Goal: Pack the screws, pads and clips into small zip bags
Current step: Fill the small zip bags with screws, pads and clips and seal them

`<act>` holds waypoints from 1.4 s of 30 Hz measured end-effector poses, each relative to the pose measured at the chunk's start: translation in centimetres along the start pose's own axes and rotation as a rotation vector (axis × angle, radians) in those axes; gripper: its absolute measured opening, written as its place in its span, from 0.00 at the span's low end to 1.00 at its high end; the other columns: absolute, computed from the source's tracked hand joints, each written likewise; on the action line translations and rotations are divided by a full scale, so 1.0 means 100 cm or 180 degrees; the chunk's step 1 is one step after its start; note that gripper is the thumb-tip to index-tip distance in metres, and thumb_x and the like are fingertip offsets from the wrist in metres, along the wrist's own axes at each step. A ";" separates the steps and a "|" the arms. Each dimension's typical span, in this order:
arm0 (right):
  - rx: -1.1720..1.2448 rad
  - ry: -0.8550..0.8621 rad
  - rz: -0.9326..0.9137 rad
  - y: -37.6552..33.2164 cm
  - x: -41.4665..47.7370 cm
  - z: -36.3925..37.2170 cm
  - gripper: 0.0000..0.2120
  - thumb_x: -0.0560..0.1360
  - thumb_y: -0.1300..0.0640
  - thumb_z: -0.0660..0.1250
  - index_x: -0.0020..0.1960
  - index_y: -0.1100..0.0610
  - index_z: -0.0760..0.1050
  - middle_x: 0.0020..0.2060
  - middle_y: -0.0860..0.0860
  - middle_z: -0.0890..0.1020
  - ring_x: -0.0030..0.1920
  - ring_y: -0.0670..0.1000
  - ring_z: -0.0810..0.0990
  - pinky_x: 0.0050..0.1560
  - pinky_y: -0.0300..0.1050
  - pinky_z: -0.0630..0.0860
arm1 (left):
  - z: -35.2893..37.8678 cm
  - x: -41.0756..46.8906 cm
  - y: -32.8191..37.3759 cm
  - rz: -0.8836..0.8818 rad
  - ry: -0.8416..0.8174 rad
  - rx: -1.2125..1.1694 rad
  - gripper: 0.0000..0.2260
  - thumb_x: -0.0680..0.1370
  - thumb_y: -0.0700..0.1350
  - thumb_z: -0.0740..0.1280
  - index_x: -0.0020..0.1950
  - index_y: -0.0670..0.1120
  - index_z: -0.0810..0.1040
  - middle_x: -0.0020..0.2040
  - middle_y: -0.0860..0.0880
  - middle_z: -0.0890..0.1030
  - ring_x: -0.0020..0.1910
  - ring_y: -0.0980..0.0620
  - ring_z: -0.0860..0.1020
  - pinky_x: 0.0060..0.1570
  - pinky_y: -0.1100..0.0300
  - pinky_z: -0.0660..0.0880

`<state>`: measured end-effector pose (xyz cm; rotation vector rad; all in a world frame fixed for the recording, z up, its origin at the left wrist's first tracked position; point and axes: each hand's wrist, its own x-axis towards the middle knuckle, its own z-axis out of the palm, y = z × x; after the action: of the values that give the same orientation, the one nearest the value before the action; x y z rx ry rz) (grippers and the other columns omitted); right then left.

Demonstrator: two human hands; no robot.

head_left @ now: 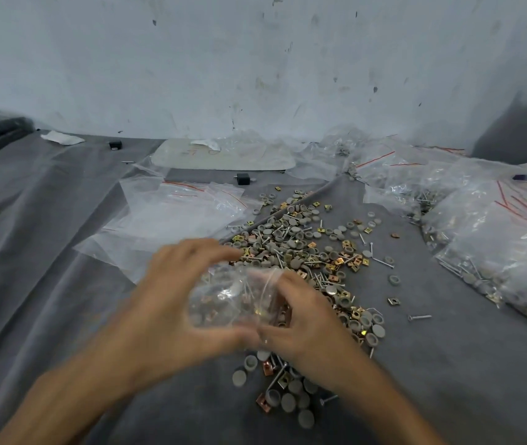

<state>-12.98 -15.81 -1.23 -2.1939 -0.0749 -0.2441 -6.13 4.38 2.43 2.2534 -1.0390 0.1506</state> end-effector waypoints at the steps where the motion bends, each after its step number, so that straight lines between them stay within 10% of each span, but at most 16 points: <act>1: -0.0027 -0.0008 -0.0018 -0.001 0.000 0.002 0.28 0.70 0.41 0.77 0.68 0.44 0.75 0.58 0.39 0.76 0.58 0.42 0.77 0.60 0.47 0.77 | 0.006 -0.001 0.005 0.0095 -0.0374 0.0089 0.46 0.59 0.77 0.71 0.74 0.65 0.66 0.72 0.70 0.62 0.73 0.66 0.60 0.66 0.69 0.61; 5: -0.0189 -0.0214 -0.0178 0.000 -0.003 0.009 0.27 0.70 0.47 0.76 0.68 0.48 0.75 0.61 0.40 0.75 0.64 0.42 0.74 0.64 0.45 0.74 | 0.023 -0.003 0.008 0.0203 -0.0983 0.0438 0.57 0.56 0.81 0.68 0.77 0.68 0.41 0.73 0.77 0.40 0.74 0.71 0.38 0.74 0.66 0.42; 10: -0.0244 -0.0380 -0.0222 -0.001 -0.006 0.012 0.22 0.74 0.47 0.73 0.66 0.46 0.76 0.61 0.39 0.75 0.62 0.42 0.75 0.64 0.45 0.74 | 0.021 -0.001 0.003 0.0110 -0.0877 0.0328 0.53 0.55 0.79 0.68 0.77 0.65 0.56 0.68 0.77 0.56 0.71 0.72 0.48 0.74 0.64 0.53; 19: -0.0325 -0.0429 -0.0155 0.003 -0.005 0.006 0.22 0.71 0.37 0.72 0.62 0.43 0.77 0.55 0.38 0.78 0.59 0.40 0.75 0.61 0.46 0.75 | 0.011 -0.001 0.004 -0.0116 -0.1400 0.0411 0.54 0.55 0.77 0.72 0.70 0.74 0.41 0.64 0.82 0.41 0.63 0.81 0.33 0.71 0.67 0.45; 32: -0.0119 -0.0471 -0.0334 0.009 0.000 -0.005 0.11 0.75 0.47 0.71 0.58 0.43 0.82 0.57 0.33 0.81 0.61 0.34 0.77 0.62 0.31 0.72 | 0.015 0.001 -0.013 -0.0097 -0.0907 0.0115 0.38 0.56 0.77 0.73 0.63 0.72 0.66 0.63 0.74 0.66 0.68 0.71 0.57 0.68 0.67 0.58; 37: -0.0538 0.0189 -0.0099 0.023 0.025 -0.036 0.07 0.77 0.49 0.69 0.53 0.40 0.80 0.48 0.34 0.80 0.46 0.41 0.80 0.43 0.38 0.76 | 0.015 0.005 -0.016 -0.0243 -0.0895 0.0152 0.34 0.57 0.80 0.67 0.60 0.73 0.64 0.63 0.75 0.64 0.66 0.70 0.60 0.67 0.64 0.60; 42: -0.1768 -0.0485 0.0342 0.038 0.073 -0.040 0.24 0.75 0.44 0.72 0.69 0.41 0.71 0.70 0.45 0.70 0.69 0.51 0.69 0.68 0.52 0.70 | 0.016 0.004 -0.017 -0.0201 -0.0942 0.0166 0.35 0.56 0.84 0.61 0.60 0.75 0.62 0.63 0.76 0.63 0.67 0.74 0.56 0.63 0.66 0.61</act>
<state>-5.92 -21.54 -0.48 -2.7576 0.0318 -0.0347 -4.85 3.98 0.44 2.4018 -1.1224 -0.1907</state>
